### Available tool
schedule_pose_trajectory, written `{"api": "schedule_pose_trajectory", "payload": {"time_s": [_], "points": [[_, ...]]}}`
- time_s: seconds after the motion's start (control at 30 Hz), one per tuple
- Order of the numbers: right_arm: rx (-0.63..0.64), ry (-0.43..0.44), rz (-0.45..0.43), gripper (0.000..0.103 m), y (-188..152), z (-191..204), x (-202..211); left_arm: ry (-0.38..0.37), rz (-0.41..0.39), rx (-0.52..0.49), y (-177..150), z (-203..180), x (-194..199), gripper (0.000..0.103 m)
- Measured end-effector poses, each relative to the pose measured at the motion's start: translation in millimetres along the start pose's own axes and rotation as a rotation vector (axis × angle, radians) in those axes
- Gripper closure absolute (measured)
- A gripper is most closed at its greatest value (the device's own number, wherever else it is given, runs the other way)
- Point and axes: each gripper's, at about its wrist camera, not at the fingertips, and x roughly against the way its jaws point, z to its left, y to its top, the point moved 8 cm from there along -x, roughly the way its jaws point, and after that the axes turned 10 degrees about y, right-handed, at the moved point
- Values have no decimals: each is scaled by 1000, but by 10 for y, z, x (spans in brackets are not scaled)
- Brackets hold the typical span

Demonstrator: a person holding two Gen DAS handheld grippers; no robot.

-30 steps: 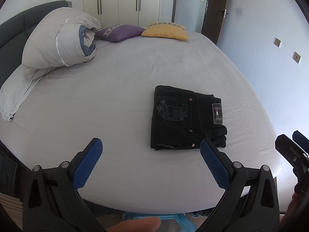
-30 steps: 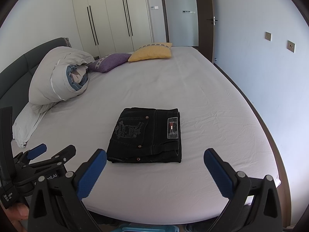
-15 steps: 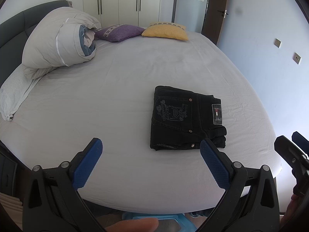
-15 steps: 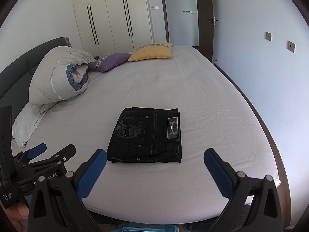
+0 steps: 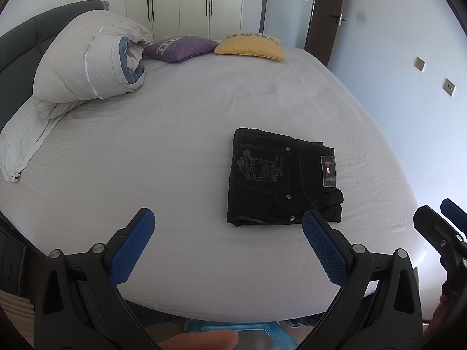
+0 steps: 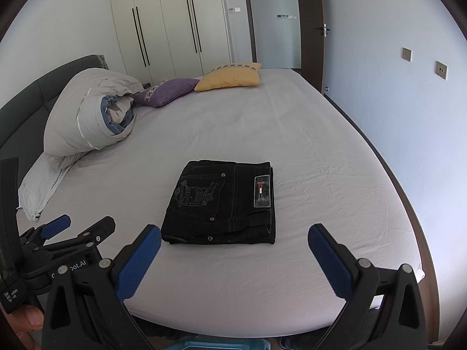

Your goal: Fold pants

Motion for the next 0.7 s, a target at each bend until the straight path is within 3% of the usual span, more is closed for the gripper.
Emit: {"api": "schedule_pose_trajectory", "payload": {"time_s": [0.7], "points": [[-3,3,11,0,-56,-59,5,9,1,-11,2,18,-14,0]]}}
